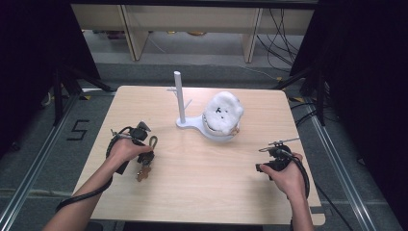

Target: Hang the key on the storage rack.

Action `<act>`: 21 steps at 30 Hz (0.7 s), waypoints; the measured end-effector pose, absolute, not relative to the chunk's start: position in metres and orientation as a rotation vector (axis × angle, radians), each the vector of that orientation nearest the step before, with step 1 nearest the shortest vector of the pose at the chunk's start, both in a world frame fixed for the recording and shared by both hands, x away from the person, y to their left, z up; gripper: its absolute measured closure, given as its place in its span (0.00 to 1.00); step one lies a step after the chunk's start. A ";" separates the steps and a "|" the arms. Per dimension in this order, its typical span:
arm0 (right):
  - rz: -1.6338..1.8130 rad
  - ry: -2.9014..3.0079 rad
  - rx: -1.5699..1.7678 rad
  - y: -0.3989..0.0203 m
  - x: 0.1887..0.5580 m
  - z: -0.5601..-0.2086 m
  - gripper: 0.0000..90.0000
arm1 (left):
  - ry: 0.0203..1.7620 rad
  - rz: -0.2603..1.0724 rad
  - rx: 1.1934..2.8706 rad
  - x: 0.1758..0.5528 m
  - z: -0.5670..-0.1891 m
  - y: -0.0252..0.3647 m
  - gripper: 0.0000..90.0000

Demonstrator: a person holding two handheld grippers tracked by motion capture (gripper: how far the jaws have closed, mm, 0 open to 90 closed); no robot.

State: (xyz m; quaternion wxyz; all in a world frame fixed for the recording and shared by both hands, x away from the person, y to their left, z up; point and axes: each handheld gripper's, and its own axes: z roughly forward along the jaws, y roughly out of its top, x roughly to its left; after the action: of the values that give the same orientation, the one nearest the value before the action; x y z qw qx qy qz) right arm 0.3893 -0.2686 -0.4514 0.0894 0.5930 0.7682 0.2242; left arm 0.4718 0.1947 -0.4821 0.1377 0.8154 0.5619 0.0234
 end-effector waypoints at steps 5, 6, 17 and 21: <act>0.668 2.292 1.756 -0.269 0.389 -0.451 0.44 | 1.635 0.084 2.360 0.474 -0.482 0.190 0.56; 0.671 2.288 1.760 -0.269 0.389 -0.451 0.44 | 1.631 0.100 2.370 0.474 -0.483 0.189 0.57; 0.682 2.297 1.744 -0.270 0.389 -0.450 0.44 | 1.536 0.189 2.446 0.468 -0.484 0.181 0.71; 0.688 2.298 1.751 -0.269 0.389 -0.451 0.44 | 1.507 0.195 2.468 0.467 -0.483 0.180 0.74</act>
State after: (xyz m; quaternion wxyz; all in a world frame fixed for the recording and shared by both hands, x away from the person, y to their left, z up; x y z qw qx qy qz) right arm 0.3889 -0.2692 -0.4506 0.0858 0.5874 0.7709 0.2308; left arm 0.4672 0.1805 -0.4832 0.1214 0.8453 0.5160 0.0668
